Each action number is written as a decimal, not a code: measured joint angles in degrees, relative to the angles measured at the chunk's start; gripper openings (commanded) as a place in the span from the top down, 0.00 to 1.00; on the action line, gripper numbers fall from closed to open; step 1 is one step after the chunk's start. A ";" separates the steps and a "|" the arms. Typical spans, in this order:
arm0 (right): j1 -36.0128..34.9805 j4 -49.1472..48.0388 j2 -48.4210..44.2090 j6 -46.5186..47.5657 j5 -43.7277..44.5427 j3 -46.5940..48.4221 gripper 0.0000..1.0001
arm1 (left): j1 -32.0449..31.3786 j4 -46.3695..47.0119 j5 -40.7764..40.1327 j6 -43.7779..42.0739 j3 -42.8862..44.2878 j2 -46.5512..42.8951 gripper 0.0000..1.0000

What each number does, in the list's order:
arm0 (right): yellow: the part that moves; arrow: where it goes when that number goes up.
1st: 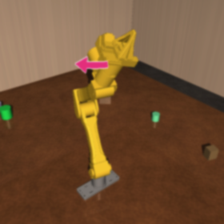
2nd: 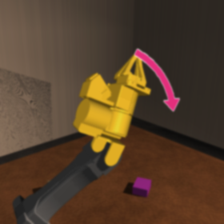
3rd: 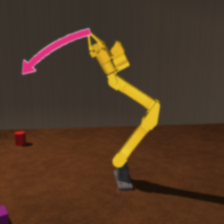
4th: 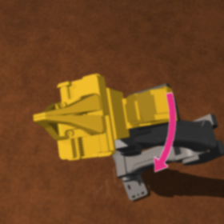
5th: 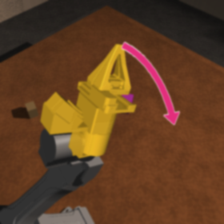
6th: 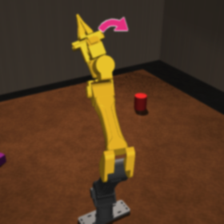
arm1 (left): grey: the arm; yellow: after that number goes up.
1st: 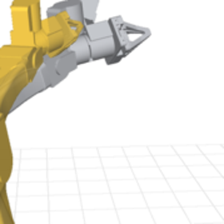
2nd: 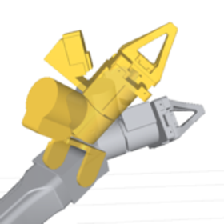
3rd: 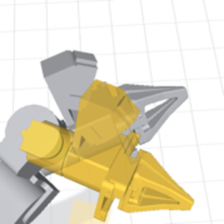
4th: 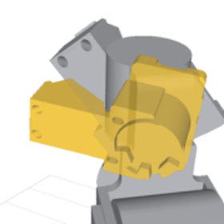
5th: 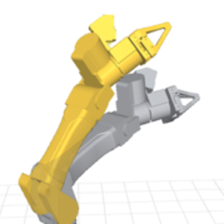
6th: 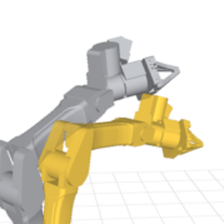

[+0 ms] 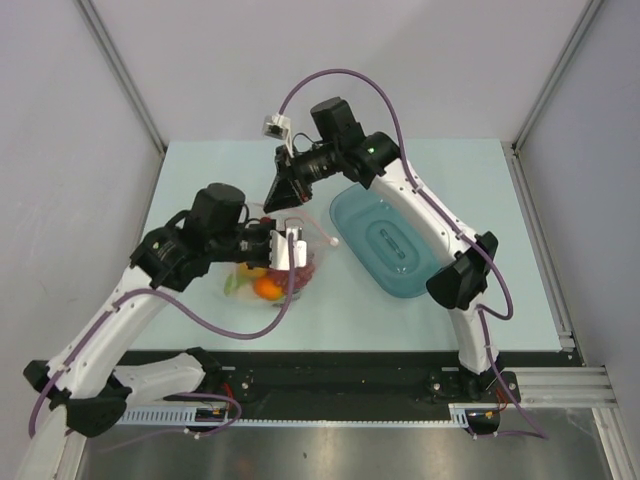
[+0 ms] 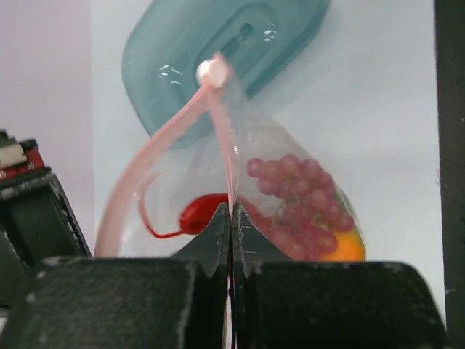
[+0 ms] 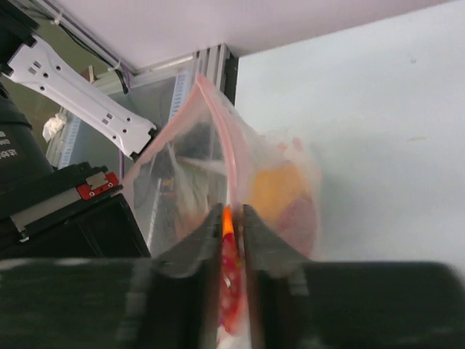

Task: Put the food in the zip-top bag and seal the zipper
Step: Zip the zipper food storage bag at the center of the board.

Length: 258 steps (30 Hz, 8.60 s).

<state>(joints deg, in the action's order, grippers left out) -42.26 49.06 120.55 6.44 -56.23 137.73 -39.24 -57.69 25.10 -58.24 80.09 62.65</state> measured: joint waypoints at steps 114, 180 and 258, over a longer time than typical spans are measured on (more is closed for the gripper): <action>-6.05 -26.14 -46.64 26.14 18.34 -60.87 1.00 | 0.09 21.51 12.70 32.52 -5.22 -3.41 0.90; 7.69 -44.59 -43.91 10.49 25.22 -68.70 1.00 | 30.51 11.19 -2.97 28.52 -13.14 -14.51 1.00; 3.32 -36.02 -46.93 17.75 19.26 -69.77 1.00 | 44.98 -6.23 26.47 13.22 0.11 -8.87 0.37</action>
<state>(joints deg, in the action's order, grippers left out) -38.94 13.04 73.63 24.18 -36.97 67.96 5.74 -63.92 51.57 -45.01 80.20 53.78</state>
